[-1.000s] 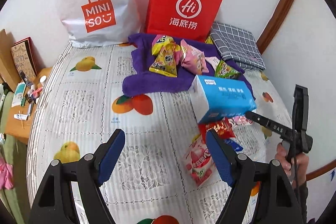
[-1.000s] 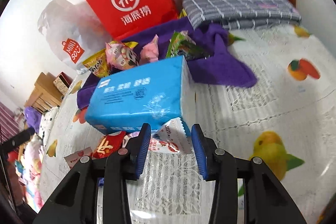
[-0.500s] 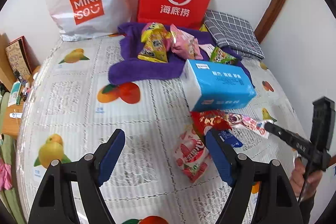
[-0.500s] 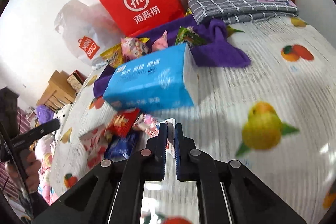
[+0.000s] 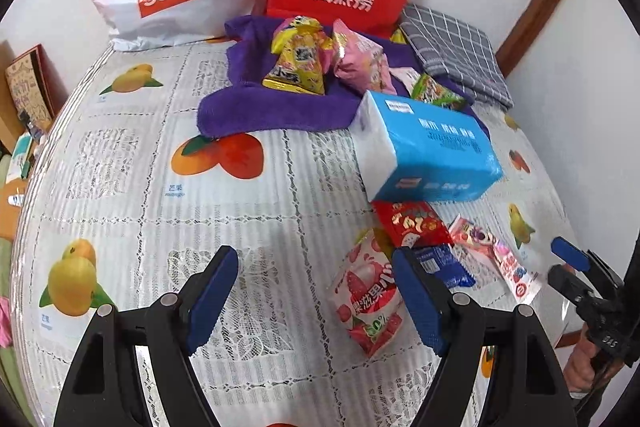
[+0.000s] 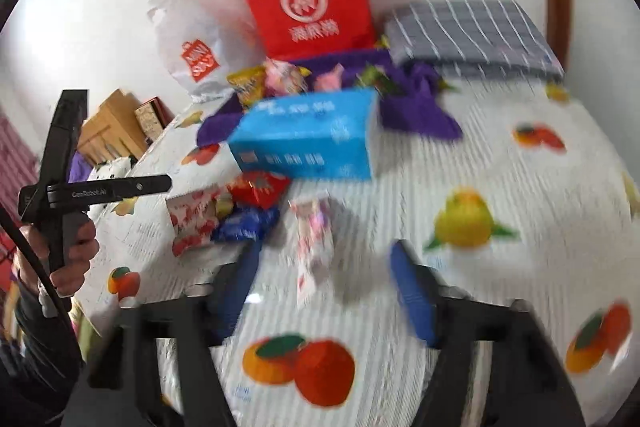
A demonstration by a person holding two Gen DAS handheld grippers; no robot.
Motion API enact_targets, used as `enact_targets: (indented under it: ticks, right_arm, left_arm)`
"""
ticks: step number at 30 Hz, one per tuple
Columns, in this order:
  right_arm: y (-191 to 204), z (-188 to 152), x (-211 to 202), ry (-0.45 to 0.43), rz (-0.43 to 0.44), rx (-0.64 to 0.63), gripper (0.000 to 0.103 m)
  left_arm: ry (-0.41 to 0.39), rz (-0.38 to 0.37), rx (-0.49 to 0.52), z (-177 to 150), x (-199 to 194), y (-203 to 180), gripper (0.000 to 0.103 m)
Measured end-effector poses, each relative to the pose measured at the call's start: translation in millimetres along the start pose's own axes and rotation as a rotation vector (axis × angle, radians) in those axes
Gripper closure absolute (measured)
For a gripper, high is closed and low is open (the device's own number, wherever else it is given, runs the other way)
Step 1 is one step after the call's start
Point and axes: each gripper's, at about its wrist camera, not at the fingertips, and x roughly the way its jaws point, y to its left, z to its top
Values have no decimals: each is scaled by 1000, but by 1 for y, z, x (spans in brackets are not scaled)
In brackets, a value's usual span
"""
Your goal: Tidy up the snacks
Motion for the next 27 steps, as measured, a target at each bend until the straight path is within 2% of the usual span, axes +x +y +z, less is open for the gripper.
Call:
enact_targets:
  ticks: [4, 7, 10, 12, 13, 16, 20, 23, 27]
  right_arm:
    - [8, 16, 30, 59, -19, -60, 34]
    - [10, 18, 60, 153, -27, -99, 45]
    - [11, 10, 86, 236, -52, -131, 66]
    - [11, 5, 85, 187, -81, -156, 79]
    - [9, 3, 84, 184, -79, -155, 80]
    - [-1, 0, 78, 165, -96, -115, 80]
    - [-23, -7, 67, 127, -183, -54, 80]
    - [-39, -11, 58, 101, -178, 10, 80]
    - [-45, -17, 55, 66, -180, 31, 80]
  left_arm:
    - [-5, -9, -10, 3, -1, 6, 26]
    - [-4, -16, -7, 4, 0, 9, 26]
    - [6, -31, 21, 3, 5, 7, 26]
    - [14, -23, 52, 3, 10, 2, 26]
    - [22, -14, 73, 3, 14, -1, 26]
    - [41, -15, 103, 4, 24, -9, 26]
    - [65, -62, 143, 7, 35, -21, 26]
    - [88, -71, 188, 5, 45, -30, 26]
    - [154, -161, 208, -7, 57, -35, 26]
